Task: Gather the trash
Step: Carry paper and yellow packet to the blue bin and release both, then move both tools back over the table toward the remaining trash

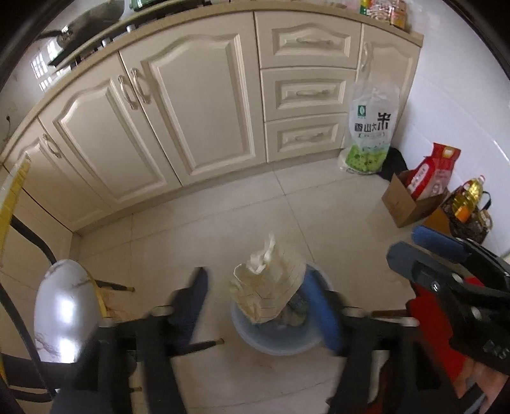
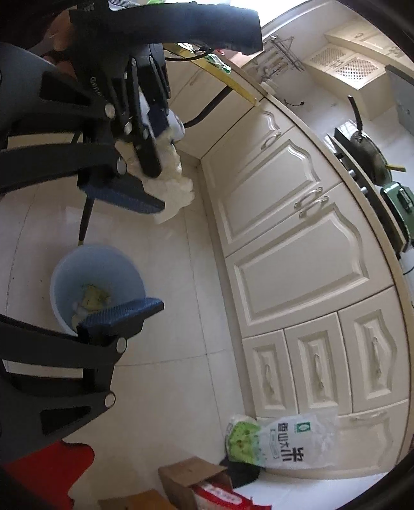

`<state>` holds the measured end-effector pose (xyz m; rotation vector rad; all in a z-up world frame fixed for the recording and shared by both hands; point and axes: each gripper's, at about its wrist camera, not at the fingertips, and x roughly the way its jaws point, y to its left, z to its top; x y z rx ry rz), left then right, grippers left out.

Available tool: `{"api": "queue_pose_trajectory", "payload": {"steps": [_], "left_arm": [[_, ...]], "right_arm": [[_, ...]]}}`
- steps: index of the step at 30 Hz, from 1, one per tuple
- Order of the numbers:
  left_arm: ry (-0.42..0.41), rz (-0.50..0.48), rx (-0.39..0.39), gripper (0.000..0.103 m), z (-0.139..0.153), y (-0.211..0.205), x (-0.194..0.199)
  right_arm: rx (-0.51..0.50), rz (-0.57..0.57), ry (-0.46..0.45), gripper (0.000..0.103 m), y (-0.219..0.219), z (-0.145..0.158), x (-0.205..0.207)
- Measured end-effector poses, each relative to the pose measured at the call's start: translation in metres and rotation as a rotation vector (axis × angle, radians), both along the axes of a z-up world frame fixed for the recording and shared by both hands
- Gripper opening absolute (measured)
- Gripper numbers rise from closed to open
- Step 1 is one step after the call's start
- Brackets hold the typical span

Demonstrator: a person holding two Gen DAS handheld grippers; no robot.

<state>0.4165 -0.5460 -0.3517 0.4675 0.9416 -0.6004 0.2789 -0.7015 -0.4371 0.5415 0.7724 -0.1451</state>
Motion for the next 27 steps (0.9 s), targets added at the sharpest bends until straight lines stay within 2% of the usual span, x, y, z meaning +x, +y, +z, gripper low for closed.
{"api": "queue_pose_trajectory", "payload": {"steps": [2, 4, 6, 10, 12, 15, 18, 19, 21, 23, 27], "left_arm": [[-0.023, 0.017, 0.002, 0.065, 0.004, 0.0, -0.004], [-0.027, 0.028, -0.015, 0.065, 0.012, 0.006, -0.009], [-0.032, 0.028, -0.032, 0.066, 0.022, 0.013, -0.017], [-0.126, 0.056, -0.079, 0.066, 0.065, 0.048, -0.046], [-0.168, 0.079, -0.119, 0.07, 0.088, 0.073, -0.061], [-0.236, 0.122, -0.198, 0.073, 0.125, 0.118, -0.086], [-0.324, 0.176, -0.239, 0.075, 0.161, 0.164, -0.116], [-0.359, 0.197, -0.255, 0.079, 0.175, 0.185, -0.129], [-0.409, 0.232, -0.276, 0.08, 0.193, 0.219, -0.149], [-0.464, 0.272, -0.301, 0.086, 0.212, 0.259, -0.173], [-0.573, 0.364, -0.317, 0.092, 0.236, 0.334, -0.226]], "right_arm": [[-0.006, -0.009, -0.007, 0.074, 0.003, 0.007, -0.002], [-0.012, -0.014, -0.017, 0.076, 0.006, 0.015, -0.006], [-0.023, -0.021, -0.026, 0.091, 0.012, 0.027, -0.01], [-0.038, -0.04, -0.063, 0.098, 0.027, 0.06, -0.023], [-0.044, -0.035, -0.087, 0.103, 0.038, 0.082, -0.03], [-0.087, -0.003, -0.149, 0.103, 0.067, 0.124, -0.041], [-0.138, 0.048, -0.232, 0.103, 0.11, 0.174, -0.051], [-0.148, 0.061, -0.25, 0.103, 0.12, 0.184, -0.052], [-0.175, 0.092, -0.302, 0.103, 0.152, 0.214, -0.058], [-0.195, 0.141, -0.358, 0.103, 0.187, 0.243, -0.063], [-0.241, 0.223, -0.462, 0.103, 0.254, 0.294, -0.07]]}}
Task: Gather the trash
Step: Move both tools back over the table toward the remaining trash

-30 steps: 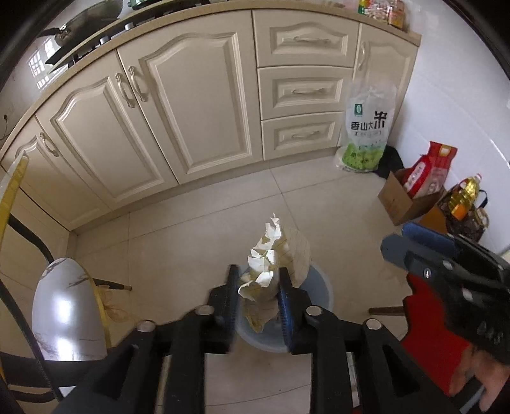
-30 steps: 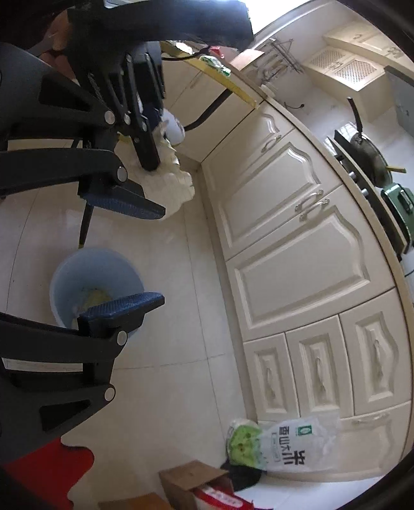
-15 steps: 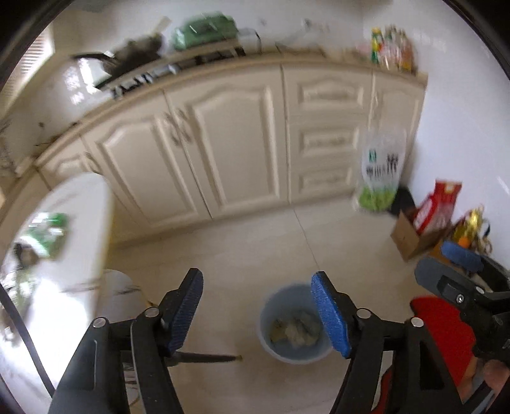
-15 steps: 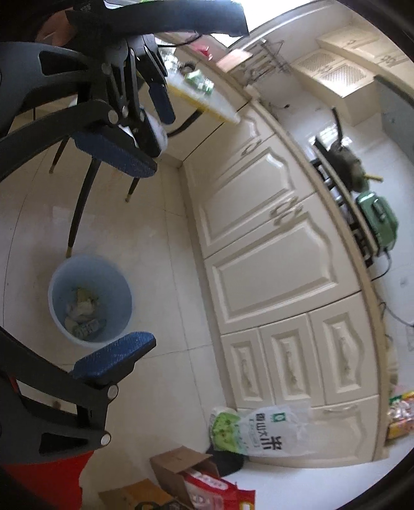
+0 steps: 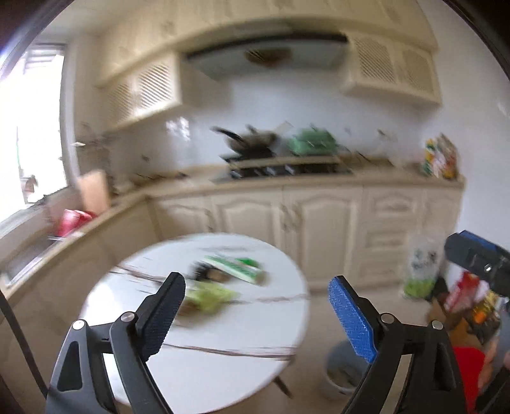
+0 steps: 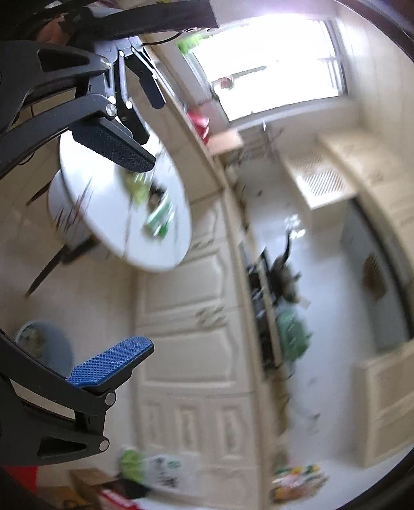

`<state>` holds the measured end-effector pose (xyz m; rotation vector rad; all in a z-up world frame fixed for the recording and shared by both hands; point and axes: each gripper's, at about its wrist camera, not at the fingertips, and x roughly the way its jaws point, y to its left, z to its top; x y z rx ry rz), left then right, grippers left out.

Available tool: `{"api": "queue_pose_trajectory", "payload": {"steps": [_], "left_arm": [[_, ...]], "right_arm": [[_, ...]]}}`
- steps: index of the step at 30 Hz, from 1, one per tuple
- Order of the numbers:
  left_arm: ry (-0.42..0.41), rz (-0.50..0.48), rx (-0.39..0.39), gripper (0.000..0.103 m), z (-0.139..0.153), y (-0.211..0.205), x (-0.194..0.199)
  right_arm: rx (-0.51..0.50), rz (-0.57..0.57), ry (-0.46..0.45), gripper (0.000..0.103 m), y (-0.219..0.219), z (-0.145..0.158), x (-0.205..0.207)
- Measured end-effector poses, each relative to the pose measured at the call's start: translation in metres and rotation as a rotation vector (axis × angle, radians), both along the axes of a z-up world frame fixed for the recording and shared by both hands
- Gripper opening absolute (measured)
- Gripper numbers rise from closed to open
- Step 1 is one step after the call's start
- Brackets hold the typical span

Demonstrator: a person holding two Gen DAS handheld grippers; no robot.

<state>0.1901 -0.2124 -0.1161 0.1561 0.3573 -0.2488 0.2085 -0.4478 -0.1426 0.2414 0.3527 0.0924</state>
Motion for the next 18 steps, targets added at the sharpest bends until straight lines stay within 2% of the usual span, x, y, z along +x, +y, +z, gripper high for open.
{"api": "queue_pose_trajectory", "payload": {"steps": [4, 9, 14, 18], "left_arm": [[-0.073, 0.113, -0.017, 0.092, 0.013, 0.059, -0.051], [-0.135, 0.217, -0.054, 0.095, 0.016, 0.101, -0.106], [-0.178, 0.283, -0.076, 0.096, 0.001, 0.112, -0.149], [-0.192, 0.298, -0.085, 0.098, -0.012, 0.121, -0.156]], "right_arm": [[-0.04, 0.069, -0.066, 0.103, 0.059, 0.037, -0.001], [-0.103, 0.127, -0.125, 0.103, 0.126, 0.067, 0.002], [-0.171, 0.128, -0.153, 0.103, 0.178, 0.073, 0.001], [-0.212, 0.129, -0.16, 0.103, 0.205, 0.071, 0.003]]}}
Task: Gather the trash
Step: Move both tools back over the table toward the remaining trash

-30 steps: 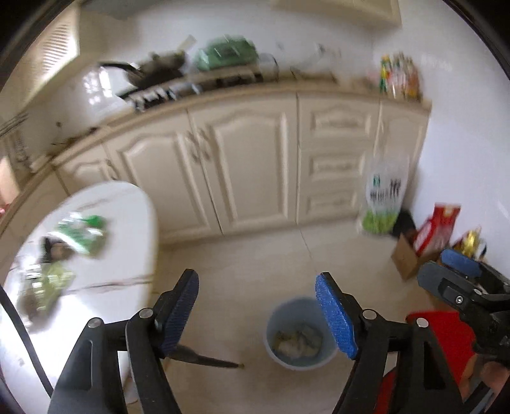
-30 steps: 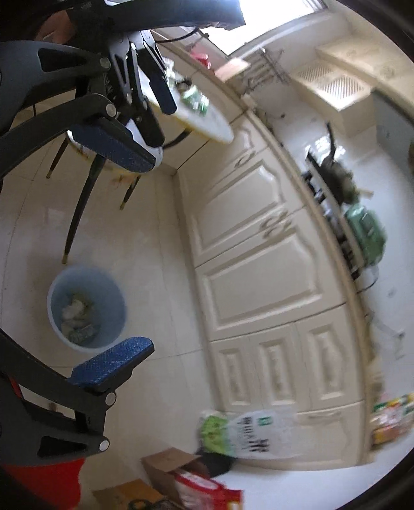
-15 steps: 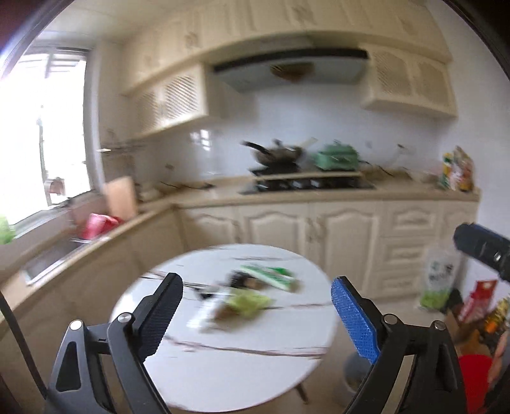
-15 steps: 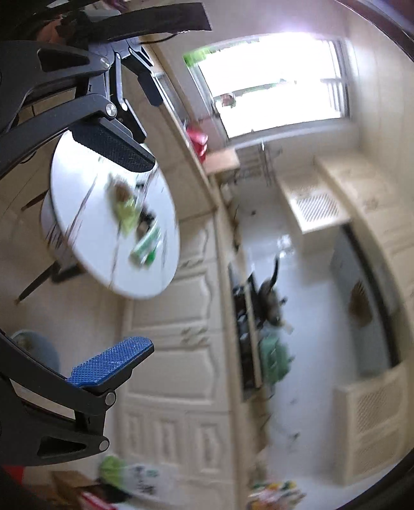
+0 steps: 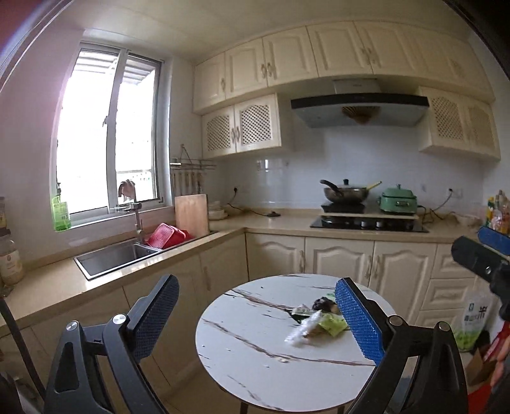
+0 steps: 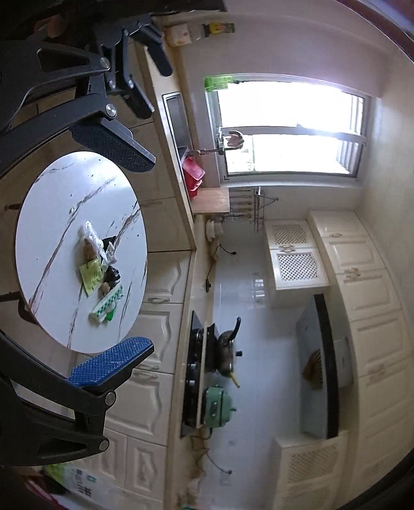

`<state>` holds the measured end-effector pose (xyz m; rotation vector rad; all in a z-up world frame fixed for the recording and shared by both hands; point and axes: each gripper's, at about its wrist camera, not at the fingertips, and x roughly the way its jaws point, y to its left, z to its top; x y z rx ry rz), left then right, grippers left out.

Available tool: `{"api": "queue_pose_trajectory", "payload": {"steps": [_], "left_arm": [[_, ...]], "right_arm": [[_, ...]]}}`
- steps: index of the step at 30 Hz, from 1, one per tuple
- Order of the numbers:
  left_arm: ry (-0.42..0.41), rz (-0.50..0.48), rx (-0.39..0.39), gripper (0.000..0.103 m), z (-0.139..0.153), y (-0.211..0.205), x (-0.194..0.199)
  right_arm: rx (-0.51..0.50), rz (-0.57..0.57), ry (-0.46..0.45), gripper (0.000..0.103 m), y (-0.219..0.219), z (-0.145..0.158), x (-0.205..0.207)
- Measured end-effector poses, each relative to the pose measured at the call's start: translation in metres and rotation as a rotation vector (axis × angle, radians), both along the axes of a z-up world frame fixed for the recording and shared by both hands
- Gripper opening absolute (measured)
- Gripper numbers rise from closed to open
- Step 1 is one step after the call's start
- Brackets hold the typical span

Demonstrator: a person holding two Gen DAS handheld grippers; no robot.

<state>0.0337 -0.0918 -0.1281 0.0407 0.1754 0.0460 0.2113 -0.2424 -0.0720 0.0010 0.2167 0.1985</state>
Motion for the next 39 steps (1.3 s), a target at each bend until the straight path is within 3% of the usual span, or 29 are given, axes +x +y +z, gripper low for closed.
{"api": "queue_pose_trajectory", "payload": {"steps": [6, 13, 20, 27, 33, 37, 39], "left_arm": [[0.026, -0.007, -0.02, 0.1, -0.019, 0.017, 0.001], [0.101, -0.044, -0.021, 0.1, -0.023, 0.029, 0.046], [0.245, -0.139, -0.012, 0.1, -0.032, 0.024, 0.138], [0.446, -0.229, 0.02, 0.1, -0.059, 0.009, 0.263], [0.591, -0.215, 0.034, 0.097, -0.088, -0.001, 0.362], [0.647, -0.226, 0.027, 0.087, -0.104, 0.0, 0.392], [0.655, -0.233, 0.017, 0.078, -0.107, 0.004, 0.405]], "right_arm": [[-0.021, -0.001, 0.023, 0.103, 0.008, -0.007, 0.011], [-0.021, -0.038, 0.084, 0.103, -0.007, -0.027, 0.043], [-0.026, -0.078, 0.192, 0.103, -0.032, -0.065, 0.101], [-0.039, -0.091, 0.32, 0.103, -0.052, -0.119, 0.17], [-0.038, -0.084, 0.406, 0.103, -0.068, -0.162, 0.22], [-0.054, -0.089, 0.447, 0.103, -0.079, -0.182, 0.256], [-0.073, -0.09, 0.476, 0.103, -0.081, -0.191, 0.27]]}}
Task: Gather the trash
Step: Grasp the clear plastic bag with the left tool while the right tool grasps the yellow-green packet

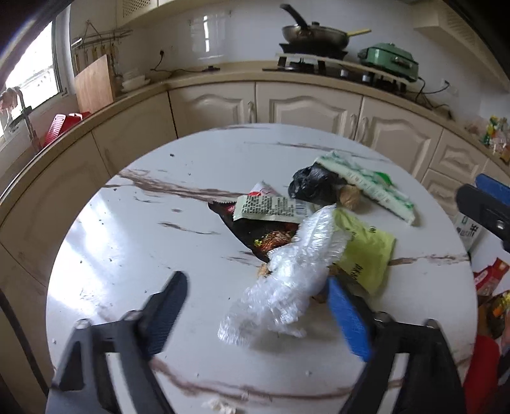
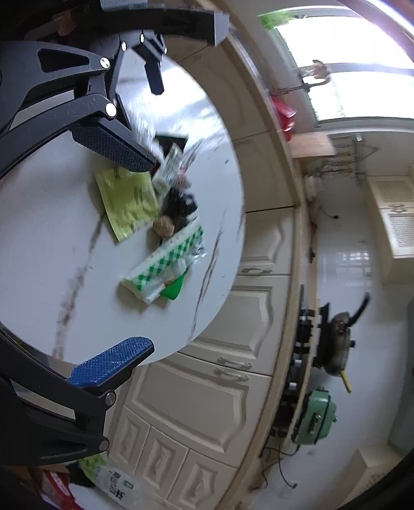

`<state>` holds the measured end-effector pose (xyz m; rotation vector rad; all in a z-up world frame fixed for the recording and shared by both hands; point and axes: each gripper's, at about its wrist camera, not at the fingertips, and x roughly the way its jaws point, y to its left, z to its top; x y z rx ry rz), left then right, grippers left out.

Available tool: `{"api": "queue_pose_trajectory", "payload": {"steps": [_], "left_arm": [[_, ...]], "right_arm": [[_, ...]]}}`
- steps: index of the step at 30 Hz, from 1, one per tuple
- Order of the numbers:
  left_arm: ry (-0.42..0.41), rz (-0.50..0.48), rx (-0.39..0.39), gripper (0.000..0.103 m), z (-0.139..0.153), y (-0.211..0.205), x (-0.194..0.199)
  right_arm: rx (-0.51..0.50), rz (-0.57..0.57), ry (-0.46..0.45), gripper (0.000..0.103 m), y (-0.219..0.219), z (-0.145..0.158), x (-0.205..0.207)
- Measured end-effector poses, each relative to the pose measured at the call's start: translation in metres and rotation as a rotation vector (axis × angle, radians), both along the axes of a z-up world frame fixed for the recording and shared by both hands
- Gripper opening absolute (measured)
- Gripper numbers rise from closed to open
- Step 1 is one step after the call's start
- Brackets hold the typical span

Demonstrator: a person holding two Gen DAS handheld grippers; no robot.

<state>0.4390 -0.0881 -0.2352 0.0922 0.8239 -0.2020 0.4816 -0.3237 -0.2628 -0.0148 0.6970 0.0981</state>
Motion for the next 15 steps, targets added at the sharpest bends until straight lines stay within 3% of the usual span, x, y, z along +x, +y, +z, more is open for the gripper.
{"api": "queue_pose_trajectory", "payload": {"steps": [4, 6, 7, 11, 15], "left_arm": [[0.019, -0.044, -0.087, 0.058, 0.0, 0.01, 0.019], [0.017, -0.075, -0.114, 0.031, 0.002, 0.014, 0.026], [0.019, -0.085, -0.126, 0.025, -0.001, 0.015, 0.026], [0.021, -0.093, -0.117, 0.017, -0.005, 0.026, 0.026], [-0.007, -0.067, -0.105, 0.015, -0.002, 0.041, 0.021]], "right_arm": [[-0.013, 0.024, 0.063, 0.103, 0.002, -0.02, 0.023], [-0.002, 0.06, 0.093, 0.103, 0.01, -0.03, 0.029], [0.0, 0.074, 0.101, 0.103, 0.014, -0.033, 0.03], [-0.006, 0.129, 0.131, 0.103, 0.035, -0.046, 0.031], [-0.022, 0.184, 0.178, 0.103, 0.055, -0.058, 0.035]]}}
